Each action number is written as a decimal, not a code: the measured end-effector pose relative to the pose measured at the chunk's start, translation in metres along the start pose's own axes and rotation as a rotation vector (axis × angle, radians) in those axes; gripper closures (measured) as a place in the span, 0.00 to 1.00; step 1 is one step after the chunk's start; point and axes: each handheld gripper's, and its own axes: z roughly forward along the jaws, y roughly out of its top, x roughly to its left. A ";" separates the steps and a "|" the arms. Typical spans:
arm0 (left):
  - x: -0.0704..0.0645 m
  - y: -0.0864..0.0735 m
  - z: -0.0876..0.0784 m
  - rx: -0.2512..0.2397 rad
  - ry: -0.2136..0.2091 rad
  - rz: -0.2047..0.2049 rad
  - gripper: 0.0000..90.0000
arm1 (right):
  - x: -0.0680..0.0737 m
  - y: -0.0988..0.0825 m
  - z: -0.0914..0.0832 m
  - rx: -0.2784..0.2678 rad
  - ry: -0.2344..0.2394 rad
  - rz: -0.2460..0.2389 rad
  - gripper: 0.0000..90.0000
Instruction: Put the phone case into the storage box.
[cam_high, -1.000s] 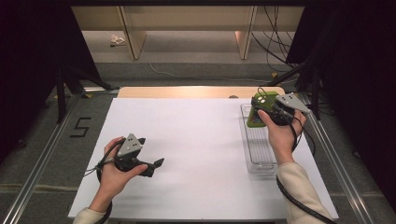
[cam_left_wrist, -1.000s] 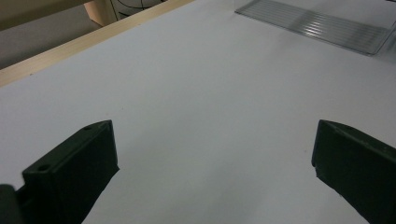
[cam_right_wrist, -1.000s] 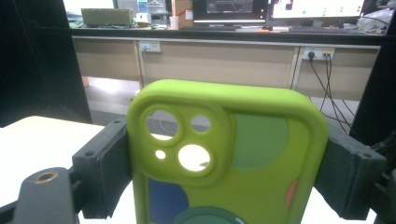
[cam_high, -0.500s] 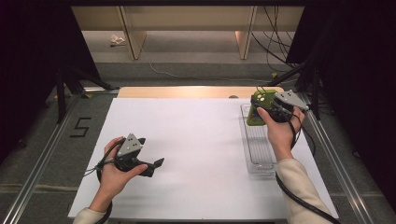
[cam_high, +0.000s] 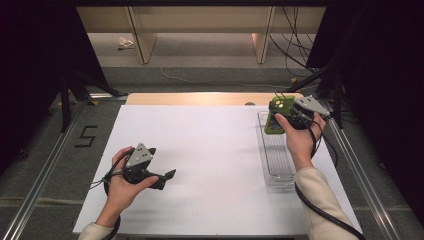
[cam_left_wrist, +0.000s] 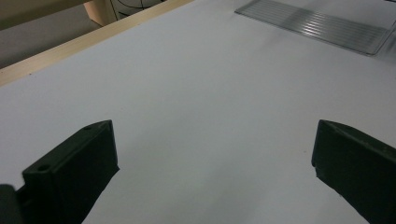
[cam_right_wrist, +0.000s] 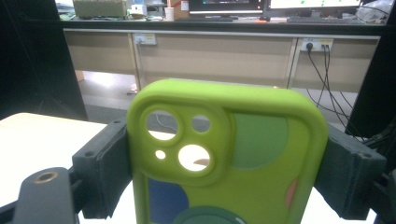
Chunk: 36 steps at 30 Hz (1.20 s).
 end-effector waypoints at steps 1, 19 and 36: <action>0.000 0.000 0.000 0.000 0.001 0.000 0.00 | -0.001 -0.001 0.001 0.002 -0.001 0.001 0.18; 0.000 0.000 -0.001 -0.004 0.002 0.000 0.00 | -0.002 0.001 0.013 0.022 -0.009 0.003 0.18; 0.001 0.000 -0.001 -0.006 0.004 -0.001 0.00 | -0.003 0.006 0.023 0.034 -0.019 -0.008 0.18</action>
